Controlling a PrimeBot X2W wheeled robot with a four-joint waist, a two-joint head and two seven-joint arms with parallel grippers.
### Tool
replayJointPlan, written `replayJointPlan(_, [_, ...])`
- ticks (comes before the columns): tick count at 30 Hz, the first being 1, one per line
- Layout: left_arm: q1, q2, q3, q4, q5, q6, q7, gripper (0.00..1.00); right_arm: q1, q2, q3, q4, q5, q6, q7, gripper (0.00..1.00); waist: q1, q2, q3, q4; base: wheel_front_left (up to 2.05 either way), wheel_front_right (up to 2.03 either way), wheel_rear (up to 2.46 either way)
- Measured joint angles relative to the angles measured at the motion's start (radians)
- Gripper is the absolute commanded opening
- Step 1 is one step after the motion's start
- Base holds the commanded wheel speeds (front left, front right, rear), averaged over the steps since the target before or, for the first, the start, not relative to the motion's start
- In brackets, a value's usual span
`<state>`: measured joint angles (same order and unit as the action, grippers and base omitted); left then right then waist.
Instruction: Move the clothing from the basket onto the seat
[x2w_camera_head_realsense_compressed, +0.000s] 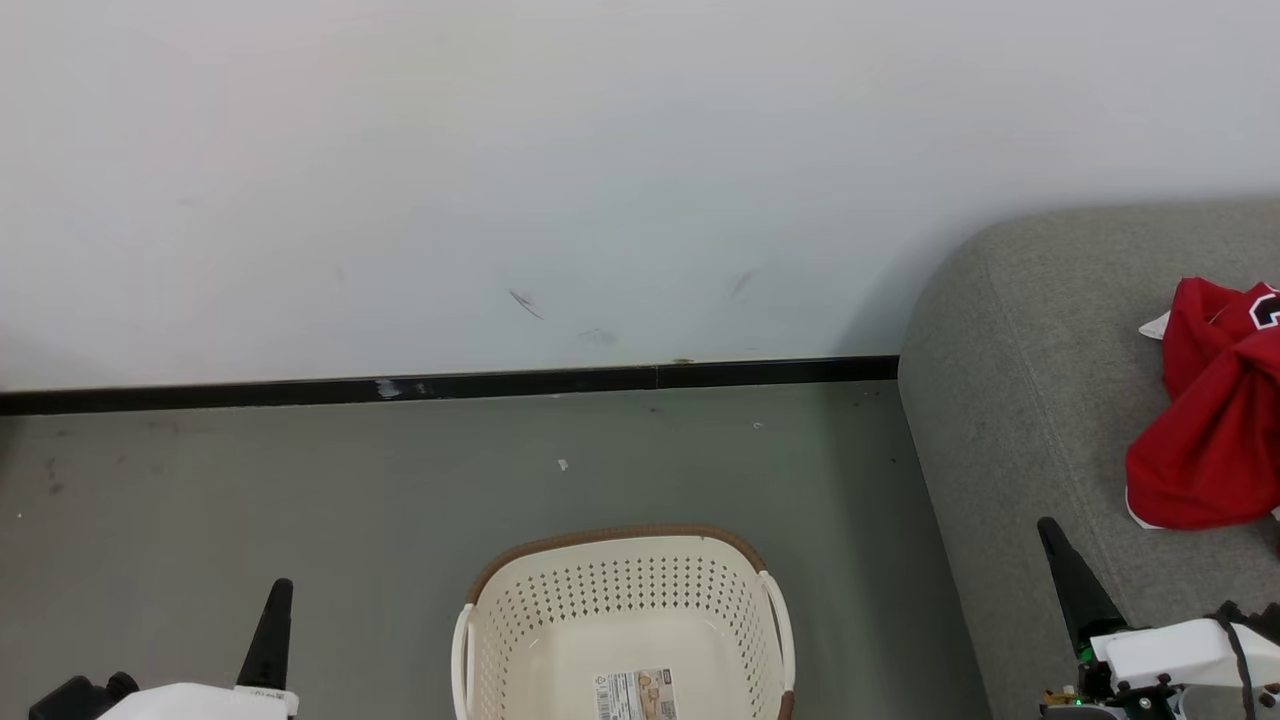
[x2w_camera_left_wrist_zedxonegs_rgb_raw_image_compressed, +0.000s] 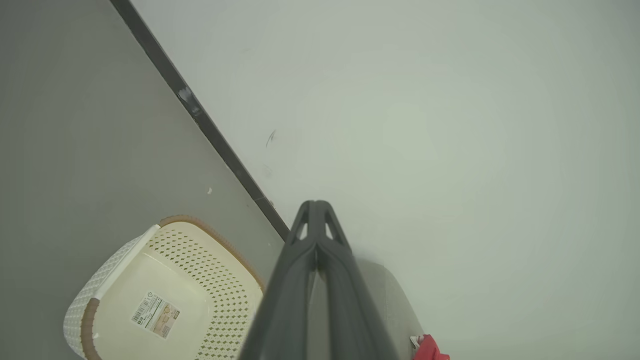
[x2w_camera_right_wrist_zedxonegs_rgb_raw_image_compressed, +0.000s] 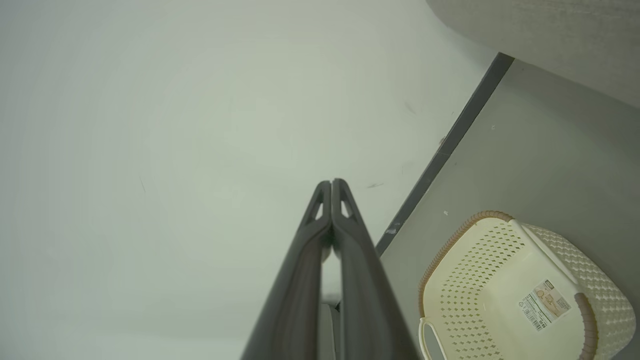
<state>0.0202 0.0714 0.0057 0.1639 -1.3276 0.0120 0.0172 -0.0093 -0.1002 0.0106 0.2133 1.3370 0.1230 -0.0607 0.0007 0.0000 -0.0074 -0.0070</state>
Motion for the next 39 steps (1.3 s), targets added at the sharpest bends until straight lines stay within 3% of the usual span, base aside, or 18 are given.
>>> replayJointPlan(23, [-0.059,-0.027,0.055,0.031,-0.281,-0.079,0.073,0.00,-0.044,-0.029,-0.006,0.039,0.373,0.000,0.056,0.00,-0.0002,0.0000,0.007,0.007,0.00,0.00,0.00])
replayJointPlan(39, [-0.060,-0.029,0.059,0.041,-0.291,-0.084,0.075,0.00,-0.058,-0.029,-0.006,0.047,0.379,0.000,0.061,0.00,-0.0003,0.0000,0.007,0.007,0.00,0.00,0.00])
